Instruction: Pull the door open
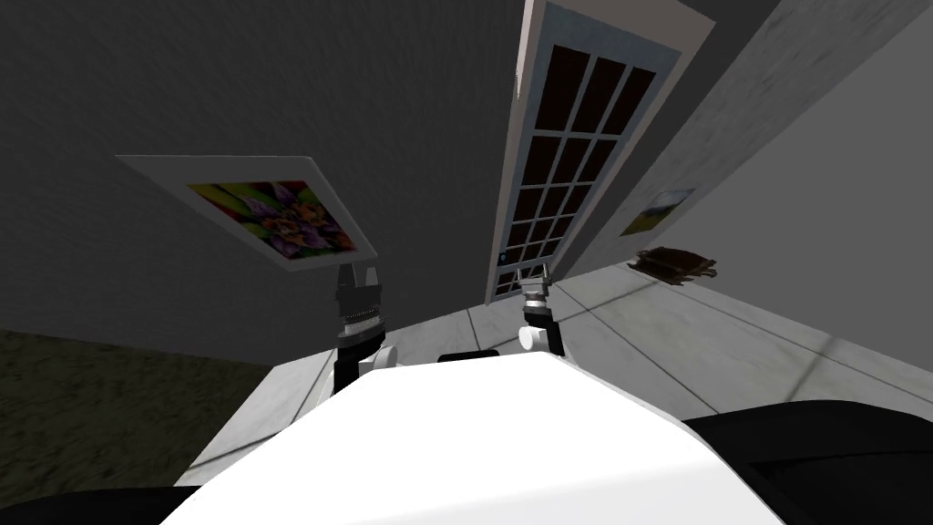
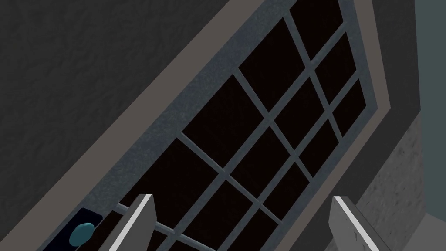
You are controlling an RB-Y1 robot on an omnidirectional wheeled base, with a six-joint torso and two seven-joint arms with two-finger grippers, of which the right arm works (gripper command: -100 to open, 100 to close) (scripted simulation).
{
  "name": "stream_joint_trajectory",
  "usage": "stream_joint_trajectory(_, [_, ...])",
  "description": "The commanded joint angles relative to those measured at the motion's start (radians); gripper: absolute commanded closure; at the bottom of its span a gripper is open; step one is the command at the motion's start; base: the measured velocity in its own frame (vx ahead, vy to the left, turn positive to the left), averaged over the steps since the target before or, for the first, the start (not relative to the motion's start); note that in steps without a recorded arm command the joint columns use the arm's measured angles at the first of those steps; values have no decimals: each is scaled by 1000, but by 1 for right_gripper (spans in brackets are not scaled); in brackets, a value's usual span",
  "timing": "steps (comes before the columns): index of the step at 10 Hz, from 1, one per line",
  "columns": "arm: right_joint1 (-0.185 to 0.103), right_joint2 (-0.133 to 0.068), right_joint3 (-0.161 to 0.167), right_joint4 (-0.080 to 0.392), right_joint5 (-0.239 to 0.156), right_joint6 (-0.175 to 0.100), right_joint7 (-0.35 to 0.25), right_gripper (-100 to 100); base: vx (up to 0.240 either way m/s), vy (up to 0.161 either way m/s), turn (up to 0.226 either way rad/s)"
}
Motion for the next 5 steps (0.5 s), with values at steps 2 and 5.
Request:
stream_joint_trajectory(2, [-17,-7,-7,66,-31,-24,-46,-100,46,-107,218])
stream_joint_trajectory(5, [-37,-16,-15,145,-67,-51,-97,-100,28,-112,191])
